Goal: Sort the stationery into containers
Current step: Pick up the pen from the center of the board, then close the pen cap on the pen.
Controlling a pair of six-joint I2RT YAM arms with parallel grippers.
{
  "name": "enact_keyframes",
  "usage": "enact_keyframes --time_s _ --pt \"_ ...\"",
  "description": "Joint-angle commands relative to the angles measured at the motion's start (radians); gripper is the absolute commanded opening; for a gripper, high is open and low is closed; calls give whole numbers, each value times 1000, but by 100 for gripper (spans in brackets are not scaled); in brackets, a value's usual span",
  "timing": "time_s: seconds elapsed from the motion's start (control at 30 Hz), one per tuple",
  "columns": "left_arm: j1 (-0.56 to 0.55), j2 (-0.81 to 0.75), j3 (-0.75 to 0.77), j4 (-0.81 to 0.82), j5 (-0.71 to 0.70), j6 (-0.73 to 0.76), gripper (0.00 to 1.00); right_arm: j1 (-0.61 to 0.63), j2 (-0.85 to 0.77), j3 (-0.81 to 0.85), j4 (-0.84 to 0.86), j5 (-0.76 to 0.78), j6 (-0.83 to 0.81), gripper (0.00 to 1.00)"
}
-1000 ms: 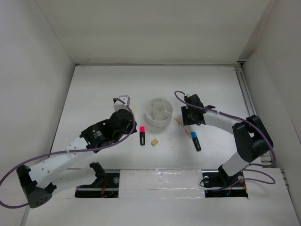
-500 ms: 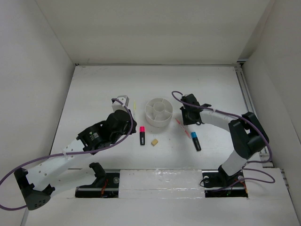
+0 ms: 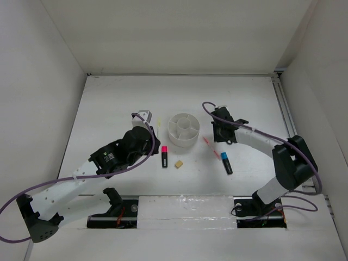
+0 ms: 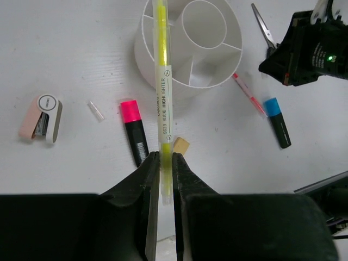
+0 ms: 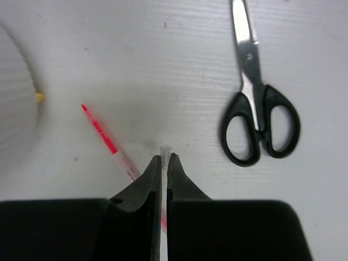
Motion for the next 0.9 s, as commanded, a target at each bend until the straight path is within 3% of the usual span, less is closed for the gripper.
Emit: enact_keyframes --time_s 0.0,0.2,0.4,0.67,0.87 --pt "-3 -15 -12 71 51 41 0 8 -153 78 -17 70 49 0" --pt "-3 -24 -33 157 155 59 0 31 -365 101 78 -46 84 0" --pt "-3 -35 -107 308 344 82 0 49 -600 12 422 -266 204 0" --pt "-12 -87 -203 547 543 117 0 89 -652 -108 713 -291 400 0" --pt "-12 -87 -204 570 594 136 0 121 -641 -148 790 -272 451 0"
